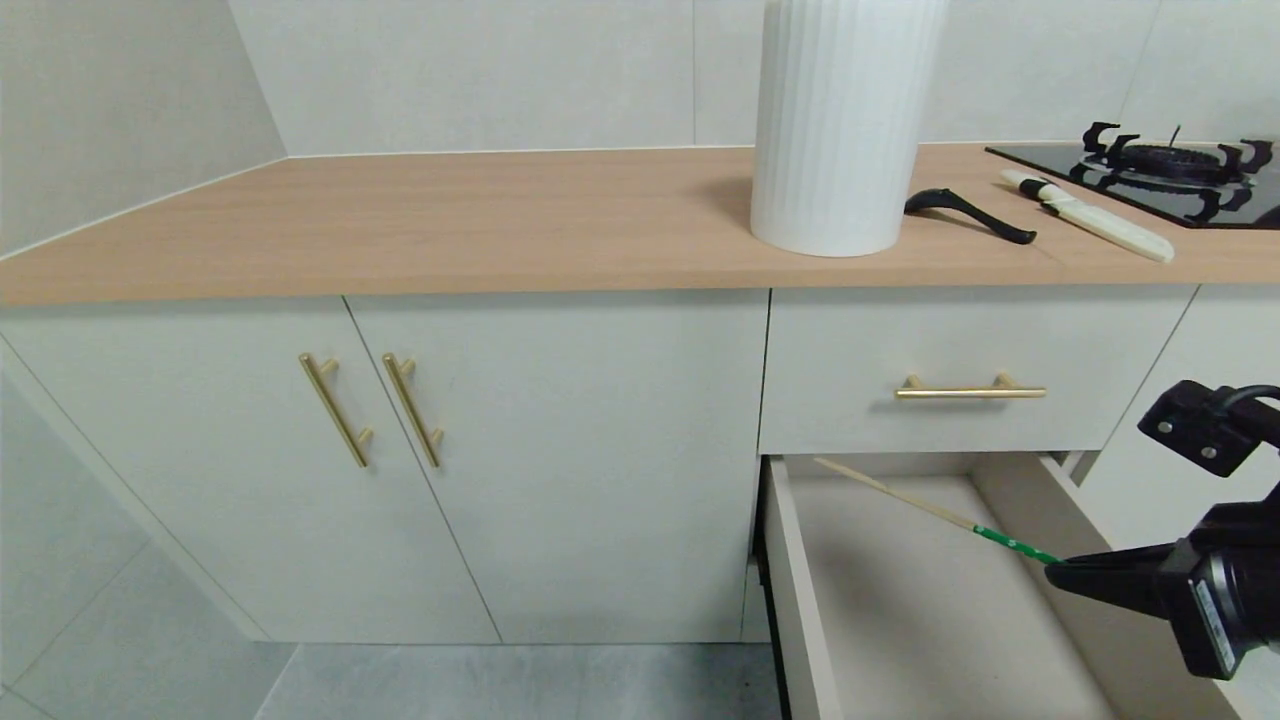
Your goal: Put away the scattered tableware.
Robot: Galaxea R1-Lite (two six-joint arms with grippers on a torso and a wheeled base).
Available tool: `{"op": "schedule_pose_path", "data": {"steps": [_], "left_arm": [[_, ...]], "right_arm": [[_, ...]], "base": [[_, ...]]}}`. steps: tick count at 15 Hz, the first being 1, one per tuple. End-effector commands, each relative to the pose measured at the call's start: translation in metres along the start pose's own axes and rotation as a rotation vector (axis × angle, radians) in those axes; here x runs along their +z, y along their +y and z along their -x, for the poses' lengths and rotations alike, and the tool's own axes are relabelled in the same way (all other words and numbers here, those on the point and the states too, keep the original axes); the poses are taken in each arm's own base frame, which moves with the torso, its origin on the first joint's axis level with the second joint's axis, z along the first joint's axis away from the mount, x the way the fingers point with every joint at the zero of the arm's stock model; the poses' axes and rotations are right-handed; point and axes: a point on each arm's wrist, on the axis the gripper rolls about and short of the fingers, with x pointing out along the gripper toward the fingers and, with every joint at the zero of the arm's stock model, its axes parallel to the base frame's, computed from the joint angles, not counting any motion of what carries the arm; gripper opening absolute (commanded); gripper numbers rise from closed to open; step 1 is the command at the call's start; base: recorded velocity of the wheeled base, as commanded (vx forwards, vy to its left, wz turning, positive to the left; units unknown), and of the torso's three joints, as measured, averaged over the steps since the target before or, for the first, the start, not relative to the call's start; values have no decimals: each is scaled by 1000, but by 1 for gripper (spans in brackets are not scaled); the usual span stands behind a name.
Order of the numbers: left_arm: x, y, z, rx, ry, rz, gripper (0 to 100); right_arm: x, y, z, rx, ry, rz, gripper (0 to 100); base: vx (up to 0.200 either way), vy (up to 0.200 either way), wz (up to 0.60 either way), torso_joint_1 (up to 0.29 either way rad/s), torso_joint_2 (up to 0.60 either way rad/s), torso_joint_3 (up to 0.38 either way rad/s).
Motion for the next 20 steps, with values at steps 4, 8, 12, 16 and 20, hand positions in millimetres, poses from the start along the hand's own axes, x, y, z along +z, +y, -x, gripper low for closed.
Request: {"op": "schedule_pose_path", "data": {"steps": [4,8,12,16,20], "left_arm": [[0,0,0,0,-1,-1,100],[0,0,0,0,-1,1,100],[0,0,0,0,-1,1,100],[0,0,0,0,-1,1,100],[0,0,0,0,-1,-1,100]], "right_arm": [[0,-8,-20,-10,73,-30,0],[-3,-21,-54,-108,188,-61,0],[-2,-30,-96,-170,262,-87,0],[-1,-35,-135,-223,210,-187,0],[-10,-24,-184,-251,204,-257,0]], "base": [[0,0,0,-10,44,19],[0,0,0,0,0,0],[0,0,0,0,0,0],[0,0,0,0,0,0],[0,0,0,0,0,0]]}}
